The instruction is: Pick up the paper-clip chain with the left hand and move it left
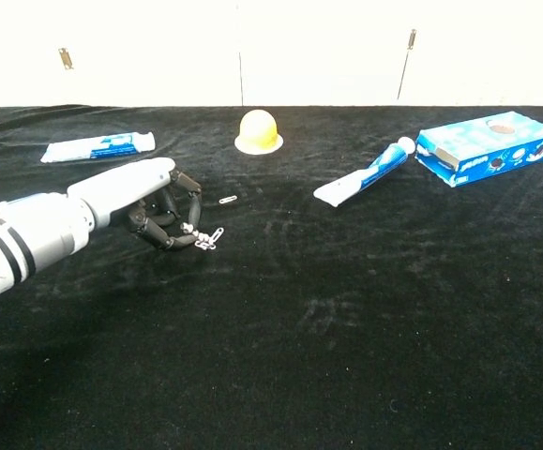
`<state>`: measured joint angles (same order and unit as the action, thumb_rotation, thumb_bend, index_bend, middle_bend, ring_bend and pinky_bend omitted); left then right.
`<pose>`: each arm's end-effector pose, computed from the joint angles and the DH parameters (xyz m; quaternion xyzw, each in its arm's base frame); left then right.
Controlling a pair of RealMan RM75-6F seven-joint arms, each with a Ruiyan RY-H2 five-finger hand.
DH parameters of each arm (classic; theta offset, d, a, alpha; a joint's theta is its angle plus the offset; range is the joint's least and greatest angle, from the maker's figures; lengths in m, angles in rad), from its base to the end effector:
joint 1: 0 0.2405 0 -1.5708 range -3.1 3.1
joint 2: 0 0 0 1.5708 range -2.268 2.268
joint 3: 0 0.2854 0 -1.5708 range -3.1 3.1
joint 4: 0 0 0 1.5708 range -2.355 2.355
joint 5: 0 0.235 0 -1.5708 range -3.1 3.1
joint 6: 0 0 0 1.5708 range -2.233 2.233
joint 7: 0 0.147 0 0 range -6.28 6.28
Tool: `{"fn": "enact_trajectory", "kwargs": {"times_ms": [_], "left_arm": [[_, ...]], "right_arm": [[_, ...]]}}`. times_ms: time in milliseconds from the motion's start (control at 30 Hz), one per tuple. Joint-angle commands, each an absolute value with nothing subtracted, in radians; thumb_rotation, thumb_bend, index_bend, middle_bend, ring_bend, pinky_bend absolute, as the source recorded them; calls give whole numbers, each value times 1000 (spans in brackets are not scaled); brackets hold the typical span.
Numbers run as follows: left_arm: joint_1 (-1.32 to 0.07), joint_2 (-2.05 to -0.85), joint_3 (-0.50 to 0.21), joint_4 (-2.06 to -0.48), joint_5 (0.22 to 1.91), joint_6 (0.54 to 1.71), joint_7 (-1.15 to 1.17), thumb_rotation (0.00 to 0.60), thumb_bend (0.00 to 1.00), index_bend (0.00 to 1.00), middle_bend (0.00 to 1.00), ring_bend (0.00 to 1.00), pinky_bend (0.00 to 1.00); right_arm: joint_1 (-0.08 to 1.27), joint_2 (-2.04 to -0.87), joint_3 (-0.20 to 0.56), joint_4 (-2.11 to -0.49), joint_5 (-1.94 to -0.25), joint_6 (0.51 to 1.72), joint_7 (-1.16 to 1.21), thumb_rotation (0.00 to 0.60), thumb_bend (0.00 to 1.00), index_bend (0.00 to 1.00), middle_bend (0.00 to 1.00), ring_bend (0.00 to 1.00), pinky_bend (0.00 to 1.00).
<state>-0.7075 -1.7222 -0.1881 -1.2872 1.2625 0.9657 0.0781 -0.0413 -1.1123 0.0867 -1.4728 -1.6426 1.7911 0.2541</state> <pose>-0.1676 0.3649 -0.0871 -0.7081 -0.4330 -0.4276 0.3581 -0.3548 -0.1456 0.2009 0.5361 -0.3176 0.5114 0.5918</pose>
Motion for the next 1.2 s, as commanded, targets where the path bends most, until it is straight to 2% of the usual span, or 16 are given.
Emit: {"fn": "enact_trajectory", "kwargs": {"times_ms": [33,267,600,867,1200], "left_arm": [[-705,-1717,-189,-1289,1249,958,76,600,592,769,1000,1000,1000],[-699,-1701,-197,-1301,1244,976,78,600,592,769,1000,1000,1000],[-641,-1569,-214,-1463,1290,1126,131,600,592,769,1000,1000,1000],[-557,-1484,-171,-1523,1314,1211,110,600,592,769,1000,1000,1000],[-471,-1480,-122,-1456,1341,1277,20,600,593,769,1000,1000,1000]], "right_arm": [[-41,-1112,86,-1472,-1645,1791,253,600,351,0,0,0,0],[-39,-1112,86,-1472,-1647,1790,252,600,351,0,0,0,0],[-34,-1116,82,-1474,-1655,1782,241,600,351,0,0,0,0],[-29,-1125,73,-1480,-1674,1776,210,600,350,0,0,0,0],[-13,-1133,59,-1492,-1704,1755,175,600,351,0,0,0,0]]}}
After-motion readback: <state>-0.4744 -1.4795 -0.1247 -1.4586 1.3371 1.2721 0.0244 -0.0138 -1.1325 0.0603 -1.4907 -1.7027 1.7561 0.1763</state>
